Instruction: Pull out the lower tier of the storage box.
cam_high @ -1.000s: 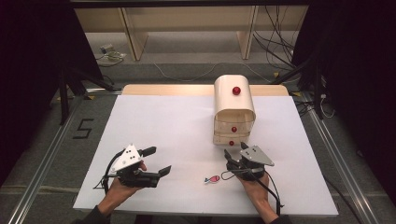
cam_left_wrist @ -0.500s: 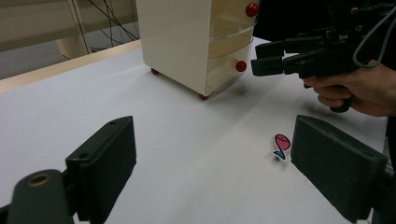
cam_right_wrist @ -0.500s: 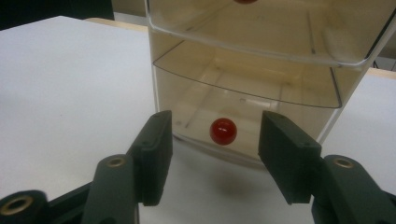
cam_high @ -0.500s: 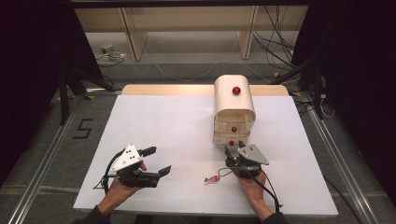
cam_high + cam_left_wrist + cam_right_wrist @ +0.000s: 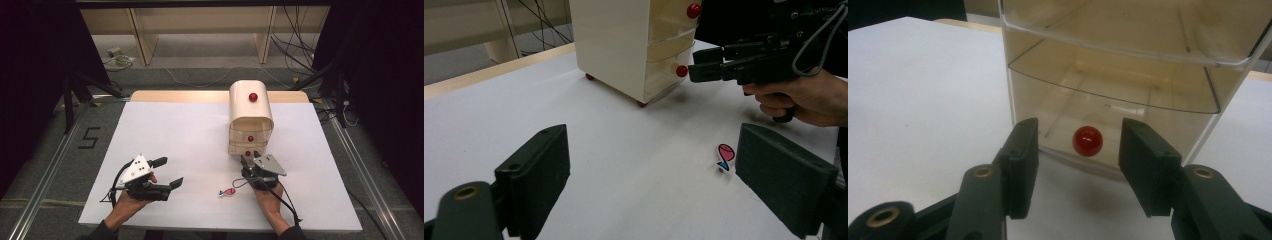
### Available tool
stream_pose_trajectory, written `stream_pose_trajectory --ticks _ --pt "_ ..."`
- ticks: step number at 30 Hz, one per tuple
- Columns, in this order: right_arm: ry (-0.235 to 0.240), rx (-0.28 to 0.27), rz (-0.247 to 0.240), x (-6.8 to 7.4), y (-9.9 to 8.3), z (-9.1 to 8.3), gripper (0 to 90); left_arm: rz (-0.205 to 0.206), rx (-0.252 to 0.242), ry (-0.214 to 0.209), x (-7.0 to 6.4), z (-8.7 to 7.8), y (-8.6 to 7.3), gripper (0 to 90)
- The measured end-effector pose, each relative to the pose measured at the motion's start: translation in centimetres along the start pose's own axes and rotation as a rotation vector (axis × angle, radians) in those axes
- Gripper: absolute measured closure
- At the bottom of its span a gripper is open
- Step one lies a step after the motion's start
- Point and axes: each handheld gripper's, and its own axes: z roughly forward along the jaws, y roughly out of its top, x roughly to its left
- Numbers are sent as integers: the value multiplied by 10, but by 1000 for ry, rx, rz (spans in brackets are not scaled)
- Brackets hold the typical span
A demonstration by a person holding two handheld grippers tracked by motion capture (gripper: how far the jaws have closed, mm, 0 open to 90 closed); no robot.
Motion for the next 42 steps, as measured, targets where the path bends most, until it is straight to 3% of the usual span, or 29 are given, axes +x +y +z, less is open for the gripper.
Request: stream_pose_trajectory --ticks 42 --pt "-84 31 11 8 -3 13 643 3 -5 -6 -1 0 0 142"
